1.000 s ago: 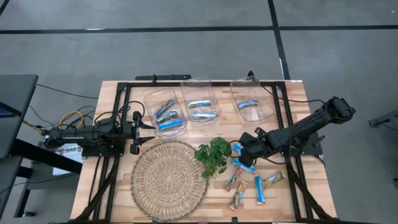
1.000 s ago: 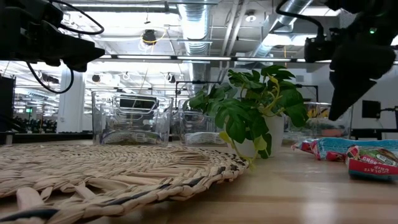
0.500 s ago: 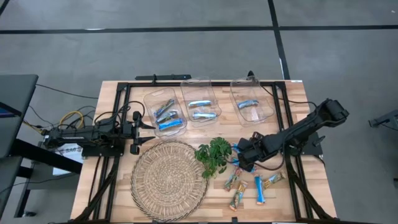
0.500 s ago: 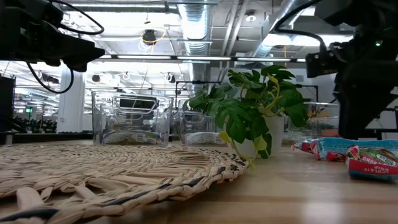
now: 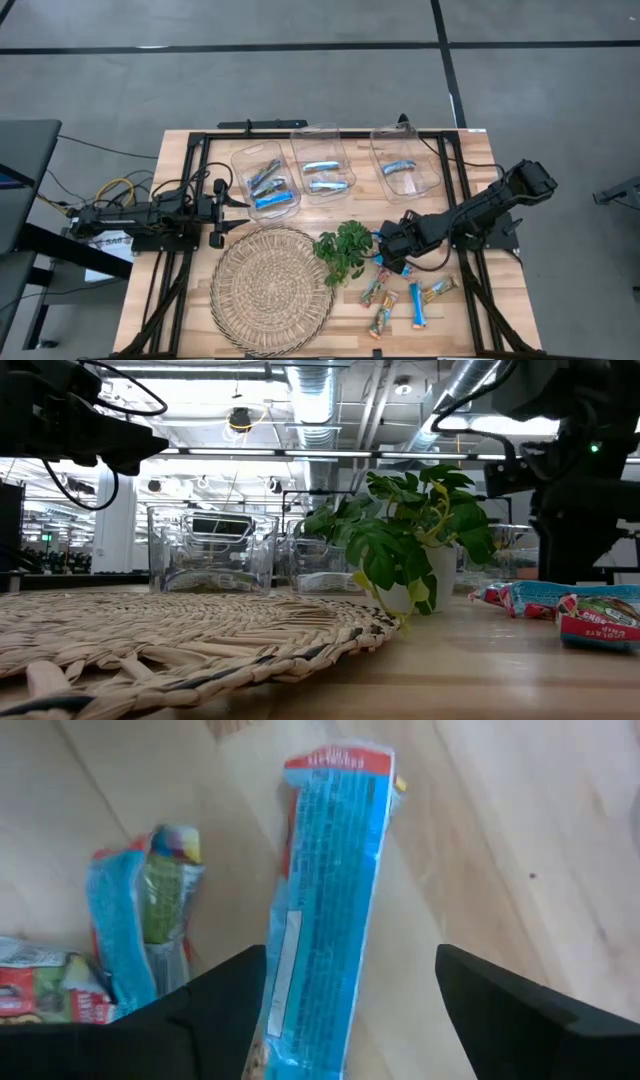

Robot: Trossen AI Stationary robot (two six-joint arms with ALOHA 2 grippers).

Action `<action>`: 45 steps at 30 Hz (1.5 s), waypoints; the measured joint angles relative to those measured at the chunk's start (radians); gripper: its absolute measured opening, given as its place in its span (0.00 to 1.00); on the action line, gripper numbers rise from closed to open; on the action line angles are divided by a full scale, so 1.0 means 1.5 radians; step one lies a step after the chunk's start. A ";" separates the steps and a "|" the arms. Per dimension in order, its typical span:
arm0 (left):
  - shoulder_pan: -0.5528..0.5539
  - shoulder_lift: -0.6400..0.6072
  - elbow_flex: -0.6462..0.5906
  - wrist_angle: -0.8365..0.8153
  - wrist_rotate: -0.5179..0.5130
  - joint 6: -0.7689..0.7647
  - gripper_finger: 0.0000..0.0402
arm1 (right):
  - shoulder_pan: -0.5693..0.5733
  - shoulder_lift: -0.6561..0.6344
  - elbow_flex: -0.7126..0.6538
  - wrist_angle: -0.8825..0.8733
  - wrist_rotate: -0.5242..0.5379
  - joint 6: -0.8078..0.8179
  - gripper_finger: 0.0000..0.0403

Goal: Pick and place Granola Bars by type
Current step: Put the red granola bar into the right transparent bin

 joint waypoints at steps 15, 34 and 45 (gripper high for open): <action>0.000 0.000 0.000 0.000 0.000 0.000 0.46 | -0.004 -0.002 -0.060 0.093 -0.022 0.001 0.68; 0.000 0.000 0.000 0.000 0.000 0.000 0.46 | -0.005 -0.051 -0.063 0.118 -0.010 0.012 0.22; 0.000 0.000 0.000 0.000 0.000 0.000 0.46 | -0.005 -0.056 -0.072 0.118 -0.002 0.012 0.18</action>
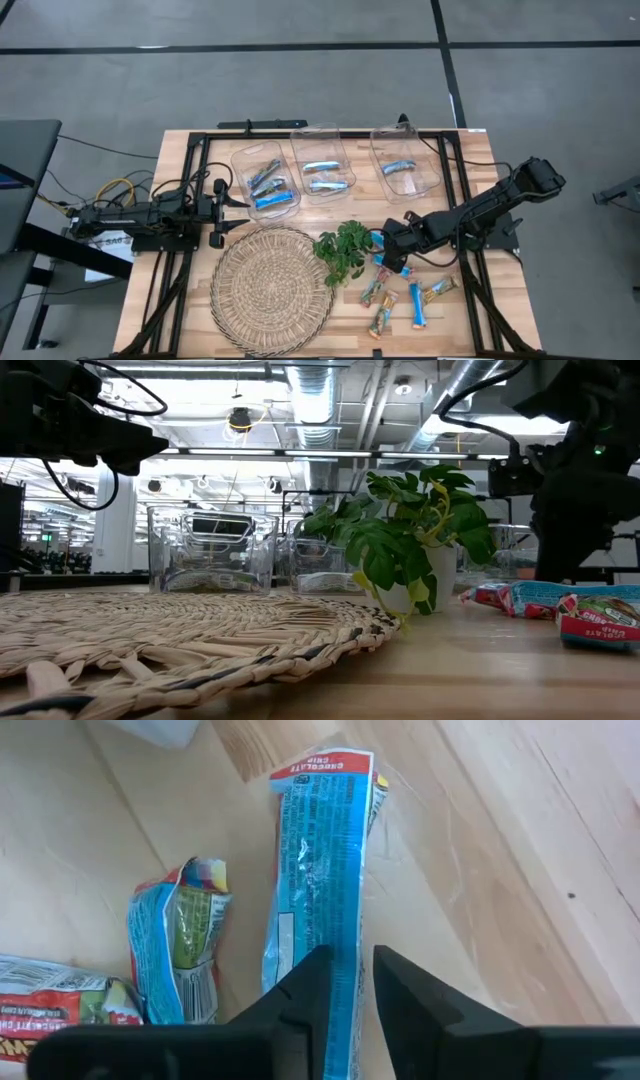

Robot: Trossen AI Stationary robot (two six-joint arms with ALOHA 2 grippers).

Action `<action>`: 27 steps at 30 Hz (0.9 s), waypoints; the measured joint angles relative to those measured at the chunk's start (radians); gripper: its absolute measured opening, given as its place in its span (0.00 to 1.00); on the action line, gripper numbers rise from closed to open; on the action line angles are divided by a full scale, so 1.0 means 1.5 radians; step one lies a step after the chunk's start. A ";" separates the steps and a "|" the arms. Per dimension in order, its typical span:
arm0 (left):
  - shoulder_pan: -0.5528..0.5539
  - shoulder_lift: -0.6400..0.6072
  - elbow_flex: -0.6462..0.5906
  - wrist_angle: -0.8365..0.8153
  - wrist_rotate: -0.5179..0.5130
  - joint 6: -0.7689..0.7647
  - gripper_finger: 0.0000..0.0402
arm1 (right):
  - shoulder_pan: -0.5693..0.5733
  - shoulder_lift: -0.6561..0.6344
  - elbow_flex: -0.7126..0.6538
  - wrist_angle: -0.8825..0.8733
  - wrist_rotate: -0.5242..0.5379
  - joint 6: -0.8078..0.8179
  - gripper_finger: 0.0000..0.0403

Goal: Pick and place Granola Bars by type
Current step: Put the red granola bar into the right transparent bin

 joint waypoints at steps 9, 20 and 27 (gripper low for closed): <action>0.000 0.000 0.000 0.000 0.000 0.000 0.46 | 0.001 0.000 0.000 0.016 0.000 -0.021 0.22; 0.000 0.000 0.000 0.000 0.000 0.000 0.46 | 0.002 -0.011 0.000 0.020 -0.002 -0.012 0.65; 0.000 0.000 0.000 0.000 0.000 0.000 0.46 | -0.009 -0.010 -0.001 0.011 -0.002 -0.012 0.81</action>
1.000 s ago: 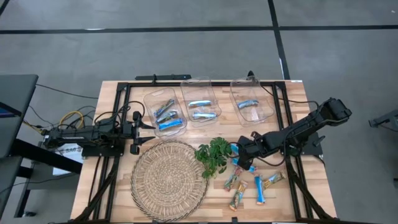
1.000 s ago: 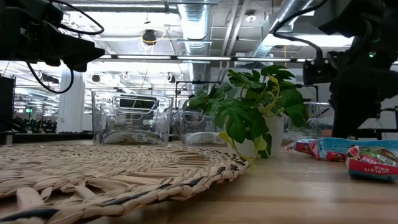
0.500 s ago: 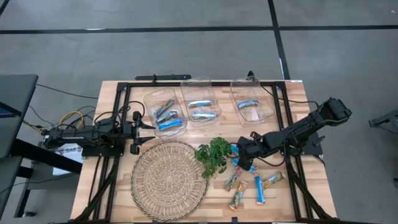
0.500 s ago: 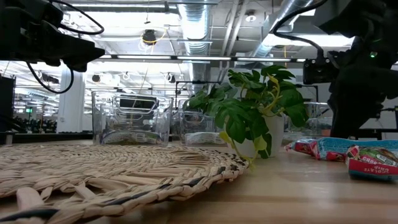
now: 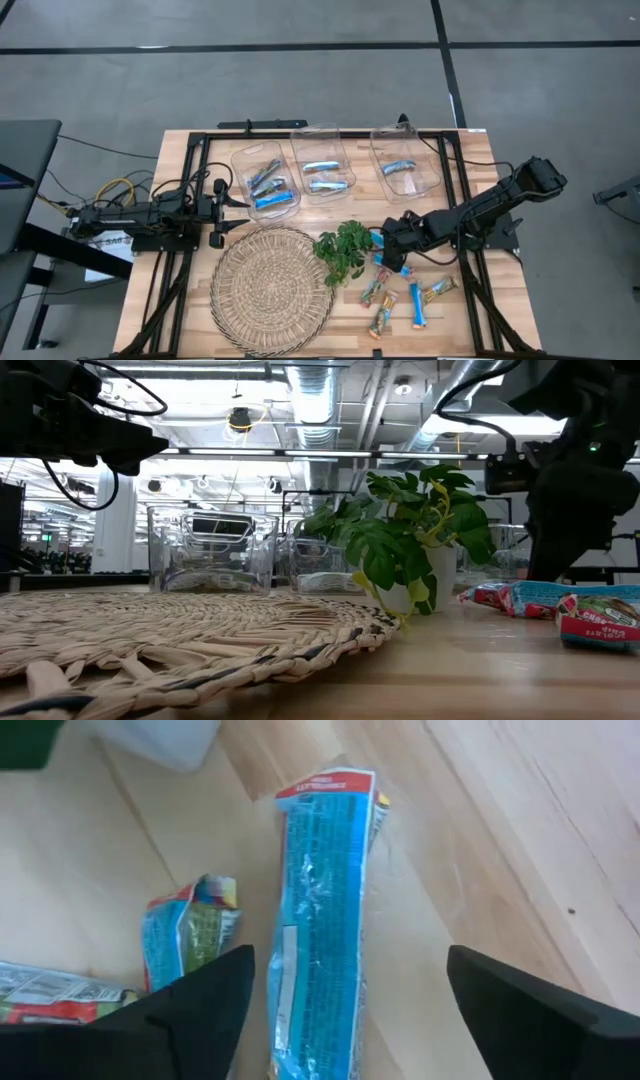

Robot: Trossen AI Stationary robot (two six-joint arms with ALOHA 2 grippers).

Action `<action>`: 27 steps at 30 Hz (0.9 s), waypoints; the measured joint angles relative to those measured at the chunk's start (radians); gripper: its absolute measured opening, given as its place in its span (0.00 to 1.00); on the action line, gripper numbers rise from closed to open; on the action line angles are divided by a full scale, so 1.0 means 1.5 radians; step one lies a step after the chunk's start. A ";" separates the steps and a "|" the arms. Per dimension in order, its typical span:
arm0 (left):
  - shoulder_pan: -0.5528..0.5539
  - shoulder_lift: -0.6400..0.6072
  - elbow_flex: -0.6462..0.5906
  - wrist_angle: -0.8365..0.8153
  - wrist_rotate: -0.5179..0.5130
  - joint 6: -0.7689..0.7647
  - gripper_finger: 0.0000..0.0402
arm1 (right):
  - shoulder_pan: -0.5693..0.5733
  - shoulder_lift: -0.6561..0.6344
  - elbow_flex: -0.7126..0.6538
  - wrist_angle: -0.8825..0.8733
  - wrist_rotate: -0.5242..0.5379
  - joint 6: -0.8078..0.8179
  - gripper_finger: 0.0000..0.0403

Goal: Pick and place Granola Bars by type
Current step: Put the red granola bar into the right transparent bin

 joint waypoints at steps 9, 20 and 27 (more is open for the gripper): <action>0.000 0.000 0.000 0.000 0.000 0.000 0.46 | -0.012 0.000 0.000 -0.033 0.000 0.017 0.80; 0.000 0.000 0.000 0.000 0.000 0.000 0.46 | 0.003 0.044 -0.014 0.032 -0.027 -0.004 0.78; 0.000 0.000 0.000 0.000 0.000 0.000 0.46 | 0.002 0.044 -0.014 0.031 -0.030 -0.001 0.71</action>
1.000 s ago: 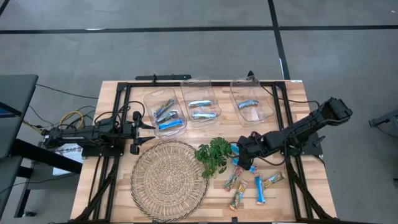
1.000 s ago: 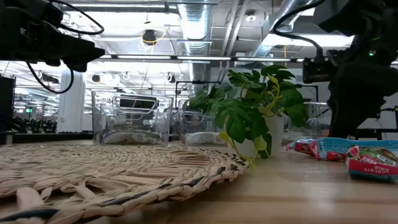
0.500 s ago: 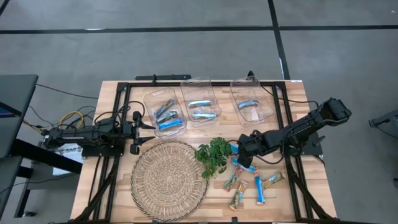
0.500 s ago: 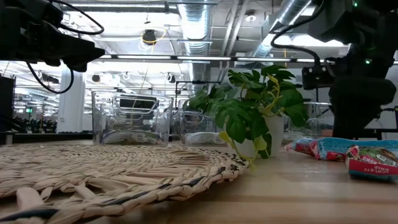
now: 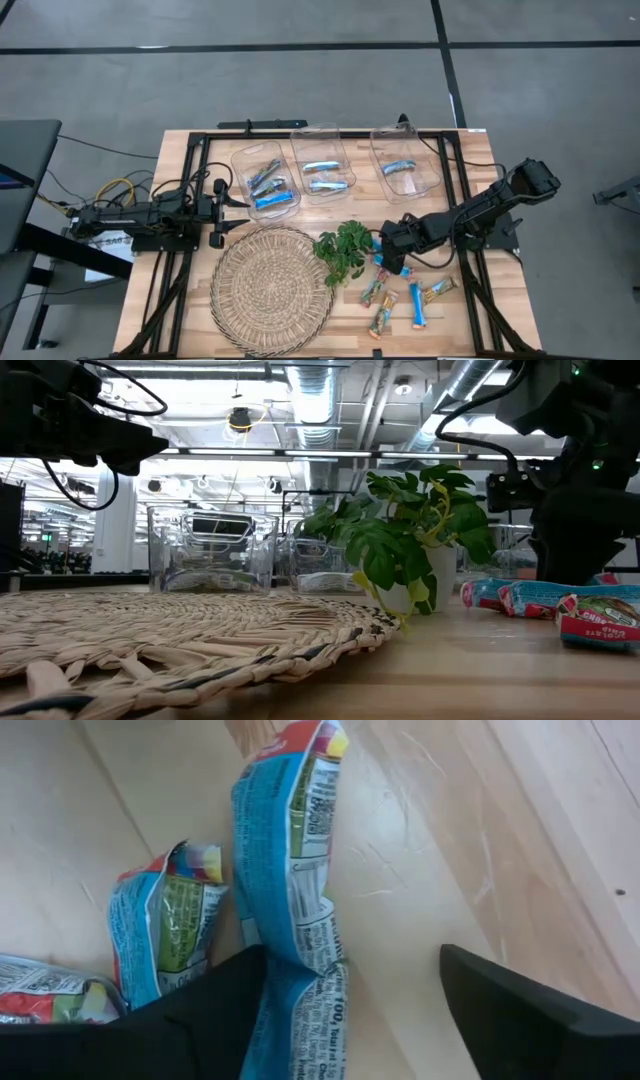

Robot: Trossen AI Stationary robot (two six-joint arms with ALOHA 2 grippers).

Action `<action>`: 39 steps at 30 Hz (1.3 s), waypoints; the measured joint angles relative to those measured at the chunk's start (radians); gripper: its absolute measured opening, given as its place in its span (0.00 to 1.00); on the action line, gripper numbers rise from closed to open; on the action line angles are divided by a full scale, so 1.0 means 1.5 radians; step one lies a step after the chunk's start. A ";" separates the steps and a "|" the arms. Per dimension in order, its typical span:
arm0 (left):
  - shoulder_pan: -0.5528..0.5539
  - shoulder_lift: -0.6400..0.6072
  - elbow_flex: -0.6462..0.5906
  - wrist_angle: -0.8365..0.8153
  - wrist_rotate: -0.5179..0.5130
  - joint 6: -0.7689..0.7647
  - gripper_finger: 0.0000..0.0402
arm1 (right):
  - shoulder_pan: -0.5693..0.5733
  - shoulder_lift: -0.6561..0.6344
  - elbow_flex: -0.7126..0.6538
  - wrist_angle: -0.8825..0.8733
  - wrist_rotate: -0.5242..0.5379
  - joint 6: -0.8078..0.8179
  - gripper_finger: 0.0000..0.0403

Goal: Pick and place Granola Bars by type
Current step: Put the red granola bar into the right transparent bin

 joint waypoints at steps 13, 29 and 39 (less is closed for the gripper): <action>0.000 0.000 0.000 0.000 0.000 0.000 0.46 | 0.000 0.000 0.000 0.002 -0.003 0.007 0.20; 0.000 0.000 0.000 0.000 0.000 0.000 0.46 | -0.001 -0.012 -0.002 0.060 0.020 0.007 0.06; 0.000 0.000 0.000 0.000 0.000 0.000 0.46 | -0.029 -0.108 -0.002 0.057 0.175 0.006 0.04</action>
